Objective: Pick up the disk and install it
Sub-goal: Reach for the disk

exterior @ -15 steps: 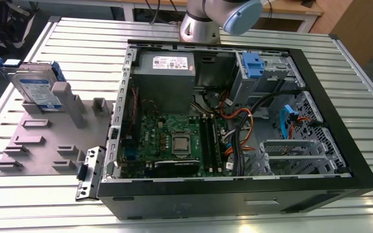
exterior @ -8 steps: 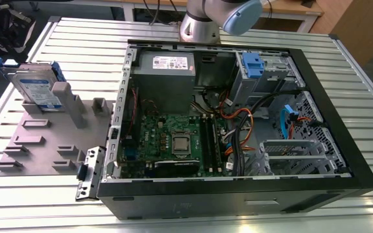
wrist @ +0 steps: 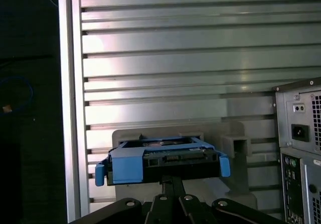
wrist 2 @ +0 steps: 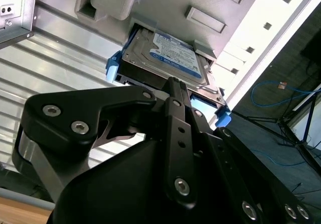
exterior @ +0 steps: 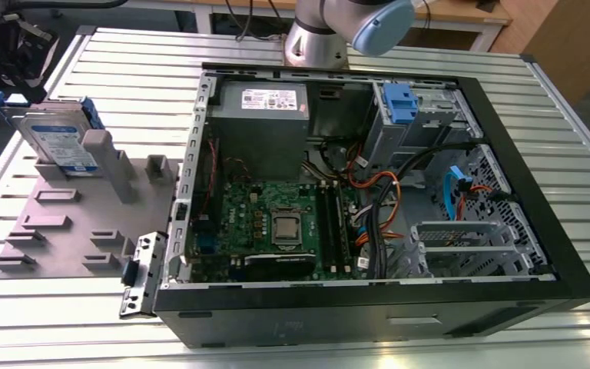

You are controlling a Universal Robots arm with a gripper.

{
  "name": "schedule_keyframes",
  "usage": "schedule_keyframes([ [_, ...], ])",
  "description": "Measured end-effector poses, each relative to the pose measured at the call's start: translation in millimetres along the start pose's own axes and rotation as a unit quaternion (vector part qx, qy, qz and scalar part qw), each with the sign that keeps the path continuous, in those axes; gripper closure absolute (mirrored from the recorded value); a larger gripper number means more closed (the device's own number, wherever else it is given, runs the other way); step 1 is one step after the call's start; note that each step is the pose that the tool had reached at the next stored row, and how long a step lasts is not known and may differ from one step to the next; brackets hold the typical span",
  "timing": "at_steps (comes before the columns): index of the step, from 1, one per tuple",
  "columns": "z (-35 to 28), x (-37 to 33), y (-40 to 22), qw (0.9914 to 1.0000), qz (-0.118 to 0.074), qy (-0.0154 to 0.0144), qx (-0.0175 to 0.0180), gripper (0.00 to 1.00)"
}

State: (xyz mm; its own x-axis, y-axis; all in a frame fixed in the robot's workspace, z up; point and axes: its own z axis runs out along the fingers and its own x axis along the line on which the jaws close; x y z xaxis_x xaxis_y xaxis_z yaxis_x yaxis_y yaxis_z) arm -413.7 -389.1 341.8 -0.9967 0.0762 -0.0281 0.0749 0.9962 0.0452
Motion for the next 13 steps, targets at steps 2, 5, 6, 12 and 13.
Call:
schedule_keyframes([
  [2,0.3,0.0,0.0,1.0,0.0,0.0001,0.0001,0.89],
  [5,1.1,0.4,0.7,1.0,0.0,-0.0001,-0.0001,0.89],
  [6,1.2,0.6,1.5,1.0,0.0,0.0,0.0,0.89],
  [12,3.3,3.2,2.8,1.0,0.0,-0.0001,-0.0001,0.89],
  [13,3.3,3.2,2.8,1.0,0.0,0.0,-0.0001,0.89],
])
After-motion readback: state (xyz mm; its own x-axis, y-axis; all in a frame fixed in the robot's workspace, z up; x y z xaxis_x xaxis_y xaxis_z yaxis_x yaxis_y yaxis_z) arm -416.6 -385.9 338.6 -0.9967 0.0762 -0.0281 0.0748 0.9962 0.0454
